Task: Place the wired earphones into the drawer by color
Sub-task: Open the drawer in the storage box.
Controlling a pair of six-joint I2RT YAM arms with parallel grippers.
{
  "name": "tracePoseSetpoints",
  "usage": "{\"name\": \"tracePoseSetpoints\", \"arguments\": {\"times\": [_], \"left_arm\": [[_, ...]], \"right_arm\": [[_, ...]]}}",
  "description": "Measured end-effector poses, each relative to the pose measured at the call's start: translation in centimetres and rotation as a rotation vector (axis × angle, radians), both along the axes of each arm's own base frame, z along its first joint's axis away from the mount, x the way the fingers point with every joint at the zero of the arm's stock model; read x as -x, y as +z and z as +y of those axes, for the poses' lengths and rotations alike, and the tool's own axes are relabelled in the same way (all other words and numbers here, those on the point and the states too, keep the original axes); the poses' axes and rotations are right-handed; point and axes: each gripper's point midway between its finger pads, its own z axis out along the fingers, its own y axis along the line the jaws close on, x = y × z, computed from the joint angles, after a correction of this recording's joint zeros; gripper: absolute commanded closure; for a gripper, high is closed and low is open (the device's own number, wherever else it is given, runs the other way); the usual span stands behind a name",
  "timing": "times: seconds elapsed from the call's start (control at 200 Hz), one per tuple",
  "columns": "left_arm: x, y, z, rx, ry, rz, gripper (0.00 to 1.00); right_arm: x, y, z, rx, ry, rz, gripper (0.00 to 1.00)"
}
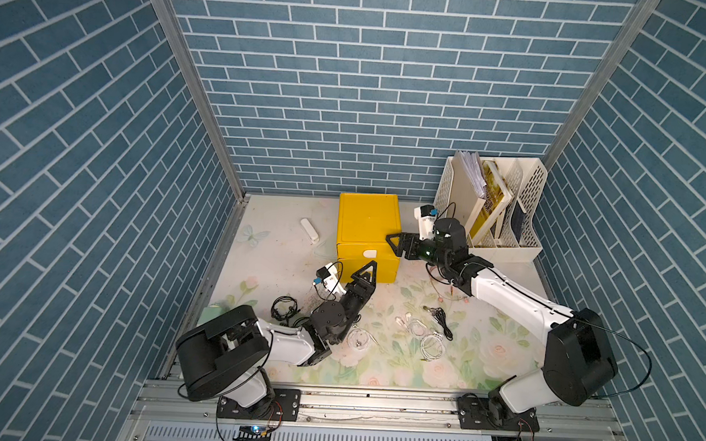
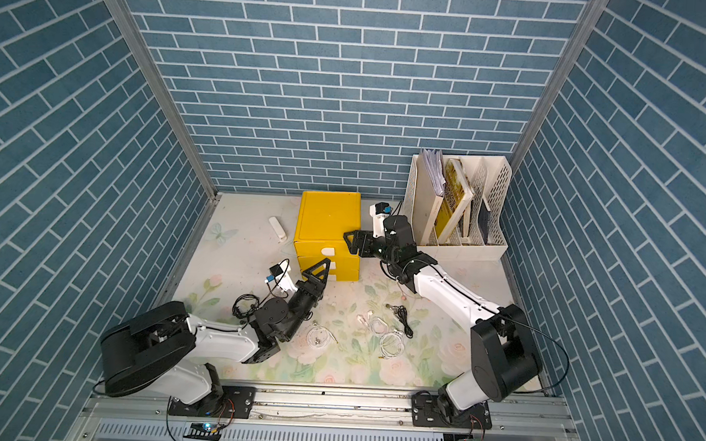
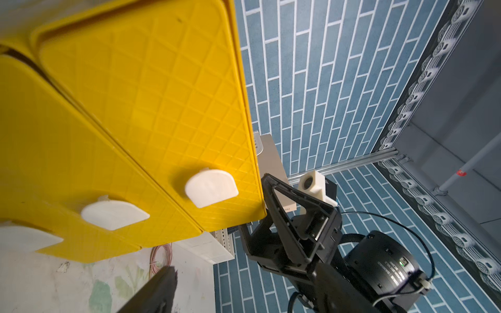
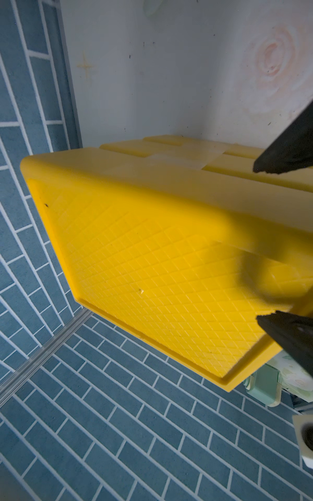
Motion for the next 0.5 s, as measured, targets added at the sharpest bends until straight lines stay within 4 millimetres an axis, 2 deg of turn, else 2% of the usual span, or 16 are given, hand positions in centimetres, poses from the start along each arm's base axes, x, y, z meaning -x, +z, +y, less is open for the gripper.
{"name": "tracePoseSetpoints", "arguments": {"times": [0.24, 0.365, 0.5], "left_arm": [[-1.9, 0.2, -1.5, 0.066, 0.009, 0.015, 0.18], [-2.2, 0.2, -1.2, 0.091, 0.019, 0.029, 0.2], [-2.7, -0.4, -0.6, 0.099, 0.047, 0.061, 0.17]], "right_arm": [[-0.1, 0.0, -0.1, 0.003, -0.009, -0.002, 0.18], [-0.2, 0.0, -0.1, 0.005, -0.014, -0.004, 0.18], [-0.2, 0.0, -0.2, 0.007, -0.017, -0.005, 0.18]]}}
